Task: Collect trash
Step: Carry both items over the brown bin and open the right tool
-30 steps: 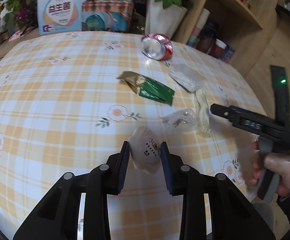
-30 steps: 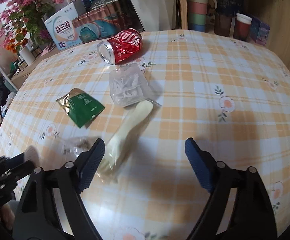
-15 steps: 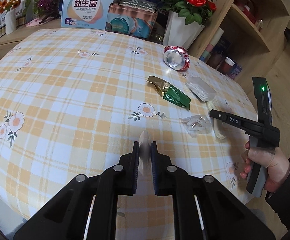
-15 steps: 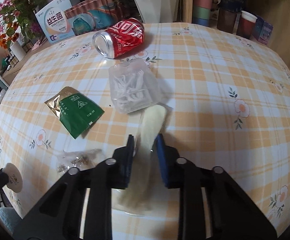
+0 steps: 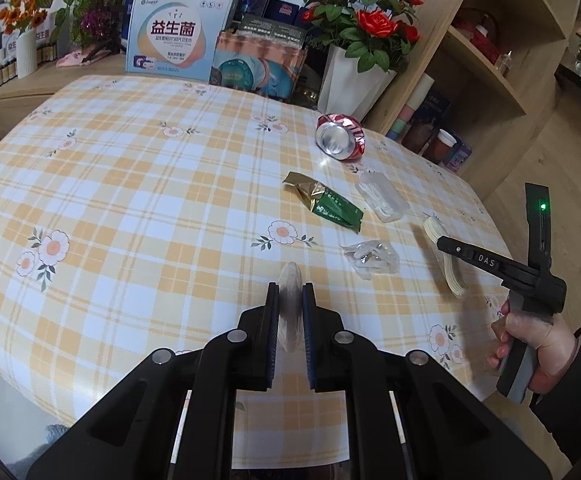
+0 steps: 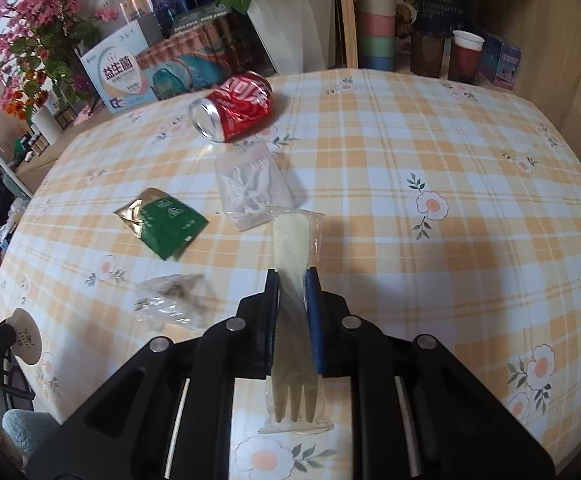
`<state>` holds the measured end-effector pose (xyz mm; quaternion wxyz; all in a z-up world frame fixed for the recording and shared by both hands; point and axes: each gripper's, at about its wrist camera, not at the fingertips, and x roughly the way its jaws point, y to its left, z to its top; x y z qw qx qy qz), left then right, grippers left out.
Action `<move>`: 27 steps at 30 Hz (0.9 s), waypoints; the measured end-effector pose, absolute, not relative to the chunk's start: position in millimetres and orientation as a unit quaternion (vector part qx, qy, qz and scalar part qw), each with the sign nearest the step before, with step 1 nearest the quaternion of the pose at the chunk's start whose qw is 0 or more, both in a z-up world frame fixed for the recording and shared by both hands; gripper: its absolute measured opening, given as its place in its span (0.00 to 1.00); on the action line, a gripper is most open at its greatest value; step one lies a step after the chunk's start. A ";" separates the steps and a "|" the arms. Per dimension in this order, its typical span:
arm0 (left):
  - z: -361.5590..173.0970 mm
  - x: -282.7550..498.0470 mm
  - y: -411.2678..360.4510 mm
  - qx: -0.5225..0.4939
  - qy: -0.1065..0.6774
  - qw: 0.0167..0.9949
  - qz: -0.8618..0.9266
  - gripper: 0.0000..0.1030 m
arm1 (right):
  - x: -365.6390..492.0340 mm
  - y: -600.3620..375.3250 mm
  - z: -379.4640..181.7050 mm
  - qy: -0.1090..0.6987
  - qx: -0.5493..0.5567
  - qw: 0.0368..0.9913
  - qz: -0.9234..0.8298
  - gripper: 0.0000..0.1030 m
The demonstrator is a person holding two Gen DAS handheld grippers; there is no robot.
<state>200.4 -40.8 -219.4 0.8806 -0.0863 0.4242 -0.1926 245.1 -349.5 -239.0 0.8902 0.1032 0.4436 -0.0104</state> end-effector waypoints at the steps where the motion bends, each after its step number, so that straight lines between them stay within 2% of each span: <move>1: -215.5 197.6 -39.8 -0.086 0.421 0.882 -0.193 0.11 | 240.2 -346.9 -233.8 0.438 0.103 0.893 -0.006 0.17; 10: -186.4 168.9 -24.8 -0.087 0.396 0.892 -0.199 0.11 | 197.3 -320.2 -198.3 0.405 0.085 0.910 0.024 0.17; 27: -164.3 116.4 2.0 -0.083 0.376 0.901 -0.199 0.11 | 120.3 -262.2 -171.4 0.387 0.059 0.916 0.085 0.17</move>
